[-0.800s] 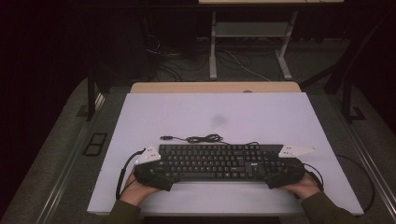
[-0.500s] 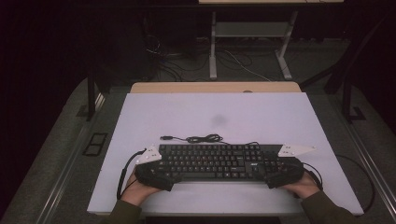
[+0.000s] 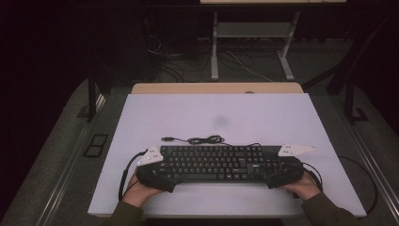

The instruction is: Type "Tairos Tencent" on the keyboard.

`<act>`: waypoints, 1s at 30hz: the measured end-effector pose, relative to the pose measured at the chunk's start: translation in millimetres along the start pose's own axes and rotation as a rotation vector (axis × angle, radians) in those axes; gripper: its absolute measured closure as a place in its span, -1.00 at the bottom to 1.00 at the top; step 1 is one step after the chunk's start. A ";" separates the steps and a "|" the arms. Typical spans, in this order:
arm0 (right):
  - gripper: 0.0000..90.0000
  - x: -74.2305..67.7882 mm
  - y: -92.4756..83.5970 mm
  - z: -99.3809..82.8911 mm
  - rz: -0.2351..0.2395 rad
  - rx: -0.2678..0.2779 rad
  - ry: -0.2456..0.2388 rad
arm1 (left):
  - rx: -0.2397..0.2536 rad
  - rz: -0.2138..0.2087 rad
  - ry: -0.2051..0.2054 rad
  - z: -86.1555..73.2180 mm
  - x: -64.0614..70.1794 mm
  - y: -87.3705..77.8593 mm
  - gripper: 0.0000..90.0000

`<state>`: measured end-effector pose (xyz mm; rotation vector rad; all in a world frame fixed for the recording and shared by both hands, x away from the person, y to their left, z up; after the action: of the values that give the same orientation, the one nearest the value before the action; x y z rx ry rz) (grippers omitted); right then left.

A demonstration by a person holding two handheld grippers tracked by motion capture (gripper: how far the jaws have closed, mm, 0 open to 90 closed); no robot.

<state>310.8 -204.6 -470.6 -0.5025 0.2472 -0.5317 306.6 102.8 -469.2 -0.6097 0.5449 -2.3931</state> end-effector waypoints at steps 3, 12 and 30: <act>-0.93 0.2 0.3 2.1 0.000 0.007 -0.001 | -0.005 0.002 0.003 0.3 0.4 0.6 -1.00; -0.93 -1.2 3.7 6.9 0.012 0.007 -0.001 | 0.004 0.001 -0.002 3.1 -0.4 2.9 -1.00; -0.93 -2.7 17.4 20.2 0.021 0.018 -0.004 | 0.011 -0.005 -0.010 7.2 -1.4 8.7 -0.99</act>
<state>322.9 -182.2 -462.1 -0.4826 0.2432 -0.5120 315.5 95.6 -468.2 -0.6184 0.5258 -2.3951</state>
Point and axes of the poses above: each handheld gripper's, and its own axes: y roughly forward along the jaws, z roughly out of its top, x roughly to its right, the point moved 8 cm from there along y, roughly forward along the jaws, and after that the axes turned 9 degrees about -y, right-handed, at the moved point
